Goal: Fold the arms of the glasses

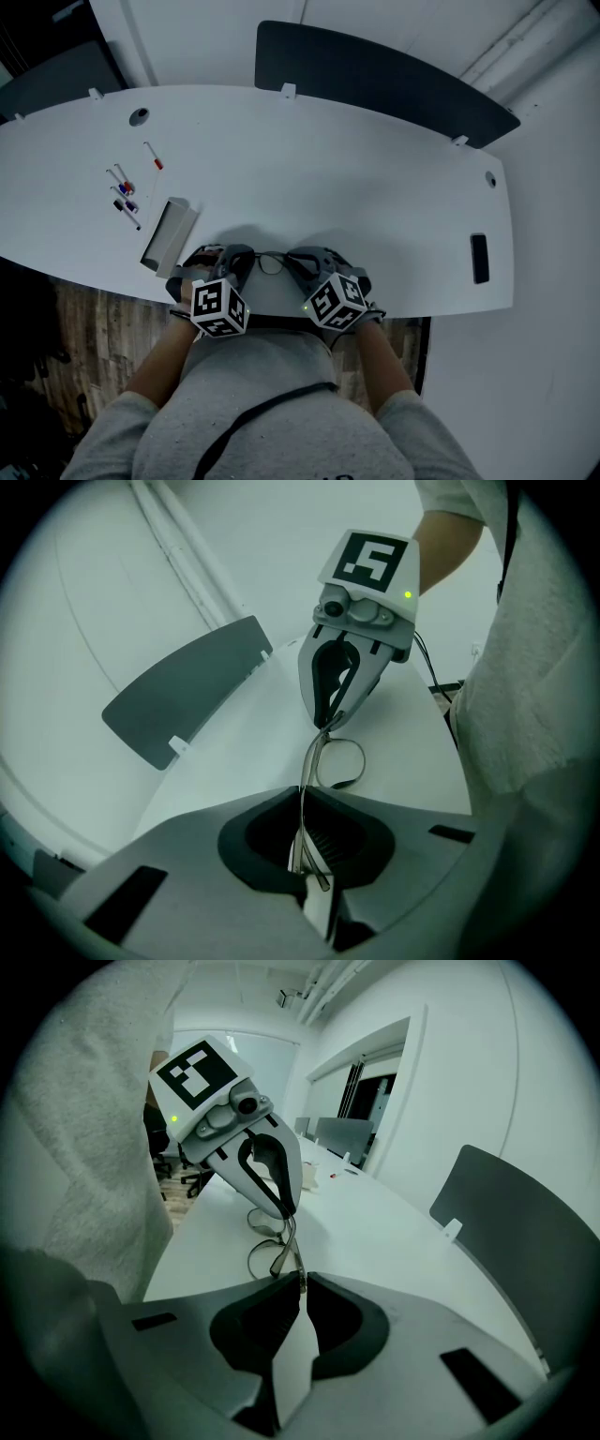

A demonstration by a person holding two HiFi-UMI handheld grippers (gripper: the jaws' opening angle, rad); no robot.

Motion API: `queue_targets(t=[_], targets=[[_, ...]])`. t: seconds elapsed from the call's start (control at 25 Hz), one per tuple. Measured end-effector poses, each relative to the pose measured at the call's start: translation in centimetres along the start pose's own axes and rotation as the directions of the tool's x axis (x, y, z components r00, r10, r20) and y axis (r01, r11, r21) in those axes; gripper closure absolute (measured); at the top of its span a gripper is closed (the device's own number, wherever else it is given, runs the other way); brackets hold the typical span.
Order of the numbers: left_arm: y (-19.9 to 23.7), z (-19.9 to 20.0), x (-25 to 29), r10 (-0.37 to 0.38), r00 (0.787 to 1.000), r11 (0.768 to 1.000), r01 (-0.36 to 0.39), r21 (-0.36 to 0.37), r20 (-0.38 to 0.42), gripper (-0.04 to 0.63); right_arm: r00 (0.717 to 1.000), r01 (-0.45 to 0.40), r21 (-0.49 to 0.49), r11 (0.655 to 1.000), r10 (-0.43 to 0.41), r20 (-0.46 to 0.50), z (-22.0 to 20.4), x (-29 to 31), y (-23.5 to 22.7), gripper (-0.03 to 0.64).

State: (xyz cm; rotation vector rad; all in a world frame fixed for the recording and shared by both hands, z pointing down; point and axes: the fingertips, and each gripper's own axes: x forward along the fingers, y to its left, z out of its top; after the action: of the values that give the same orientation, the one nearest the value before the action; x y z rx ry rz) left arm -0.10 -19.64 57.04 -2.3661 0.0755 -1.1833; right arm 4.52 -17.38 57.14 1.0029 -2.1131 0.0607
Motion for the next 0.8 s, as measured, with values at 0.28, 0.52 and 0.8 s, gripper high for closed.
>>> queue_targets(t=[0.28, 0.52, 0.8], targets=[[0.2, 0.2, 0.1, -0.006, 0.999, 0.999, 0.007, 0.043, -0.031, 0.572, 1.0, 0.003, 0.001, 1.0, -0.003, -0.01, -0.2, 0.0, 0.0, 0.578], [0.2, 0.4, -0.5, -0.034, 0.997, 0.991, 0.043, -0.125, 0.071, 0.537, 1.0, 0.009, 0.015, 1.0, -0.009, -0.008, -0.4, -0.1, -0.3, 0.578], [0.0, -0.4, -1.4, -0.091, 0.992, 0.987, 0.102, -0.124, 0.086, 0.44, 1.0, 0.009, 0.017, 1.0, -0.009, -0.011, -0.3, 0.0, -0.1, 0.579]])
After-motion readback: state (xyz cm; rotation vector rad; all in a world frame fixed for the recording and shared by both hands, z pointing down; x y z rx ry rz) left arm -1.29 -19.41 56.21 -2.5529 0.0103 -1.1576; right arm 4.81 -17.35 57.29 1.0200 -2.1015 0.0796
